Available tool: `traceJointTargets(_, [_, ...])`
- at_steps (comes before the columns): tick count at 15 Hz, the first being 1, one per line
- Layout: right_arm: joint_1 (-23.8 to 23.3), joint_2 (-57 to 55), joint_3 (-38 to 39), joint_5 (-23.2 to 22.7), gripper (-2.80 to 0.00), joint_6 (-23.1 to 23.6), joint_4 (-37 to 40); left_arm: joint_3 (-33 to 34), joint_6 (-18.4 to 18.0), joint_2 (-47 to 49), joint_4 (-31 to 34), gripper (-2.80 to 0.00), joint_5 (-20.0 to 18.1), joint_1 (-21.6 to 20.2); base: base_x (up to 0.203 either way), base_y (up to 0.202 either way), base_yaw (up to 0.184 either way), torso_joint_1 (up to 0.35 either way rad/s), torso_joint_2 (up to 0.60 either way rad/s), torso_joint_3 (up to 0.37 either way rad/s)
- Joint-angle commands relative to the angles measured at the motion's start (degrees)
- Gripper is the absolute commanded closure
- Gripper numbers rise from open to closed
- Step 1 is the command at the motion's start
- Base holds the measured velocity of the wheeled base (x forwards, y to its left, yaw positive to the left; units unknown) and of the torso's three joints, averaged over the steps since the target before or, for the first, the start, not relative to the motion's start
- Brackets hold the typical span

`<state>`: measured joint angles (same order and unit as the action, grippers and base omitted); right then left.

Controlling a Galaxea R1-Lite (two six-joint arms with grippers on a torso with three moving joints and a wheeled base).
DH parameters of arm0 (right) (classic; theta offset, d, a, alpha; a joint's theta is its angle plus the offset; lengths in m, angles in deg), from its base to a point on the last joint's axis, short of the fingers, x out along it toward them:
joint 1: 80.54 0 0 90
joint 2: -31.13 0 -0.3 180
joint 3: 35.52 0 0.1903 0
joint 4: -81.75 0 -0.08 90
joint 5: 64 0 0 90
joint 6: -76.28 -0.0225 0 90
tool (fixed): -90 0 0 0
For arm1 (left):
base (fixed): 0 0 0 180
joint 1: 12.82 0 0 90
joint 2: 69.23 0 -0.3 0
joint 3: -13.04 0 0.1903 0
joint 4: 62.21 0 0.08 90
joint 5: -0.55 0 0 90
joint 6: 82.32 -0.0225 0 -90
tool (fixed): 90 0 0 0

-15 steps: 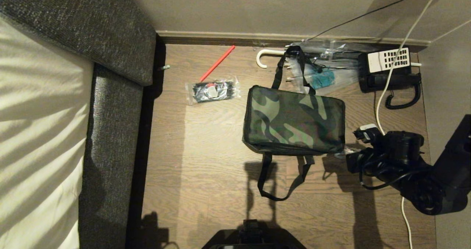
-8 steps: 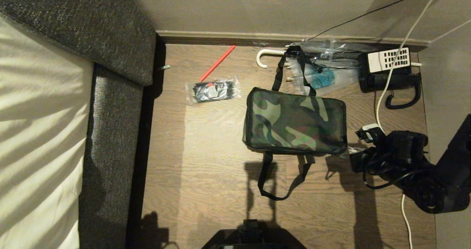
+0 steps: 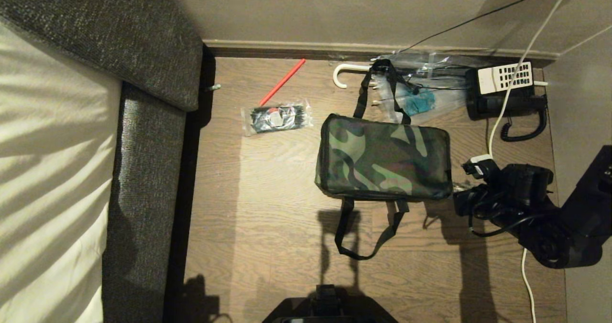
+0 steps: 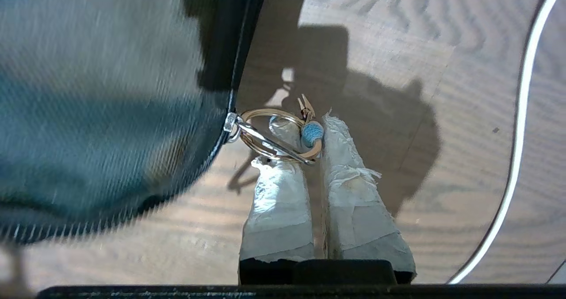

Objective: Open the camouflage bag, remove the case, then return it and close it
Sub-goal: Open the top of the storage box

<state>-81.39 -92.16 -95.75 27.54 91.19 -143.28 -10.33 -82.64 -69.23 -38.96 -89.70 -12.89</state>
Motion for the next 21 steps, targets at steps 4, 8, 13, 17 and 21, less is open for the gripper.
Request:
traceJointTargets(4, [-0.03,0.06,-2.57,-0.05,0.0,-0.88,-0.75,0.09,-0.03,-0.01,-0.04,0.0,-0.01,-0.01,0.0,0.0,0.0,0.0,0.0,0.0])
traceJointTargets(8, [0.0,-0.54,-3.91,-0.21,0.0,-1.9,-2.85,0.09,-0.03,-0.09,-0.06,0.0,-0.01,-0.01,0.0,0.0,0.0,0.0,0.0,0.0])
traceJointTargets(13, [-0.03,-0.72,-5.74,0.04,0.0,-1.99,-2.81,0.09,-0.03,-0.01,0.01,0.0,-0.01,-0.01,0.0,0.0,0.0,0.0,0.0,0.0])
traceJointTargets(17, [-0.03,-1.12,-7.99,0.03,0.0,-3.79,-4.39,0.09,-0.03,-0.09,-0.06,0.0,-0.01,-0.01,0.0,0.0,0.0,0.0,0.0,0.0])
traceJointTargets(21, [-0.03,-1.63,-11.07,0.04,0.0,-6.27,-5.33,0.09,-0.03,-0.09,0.03,0.0,-0.01,-0.01,0.0,0.0,0.0,0.0,0.0,0.0])
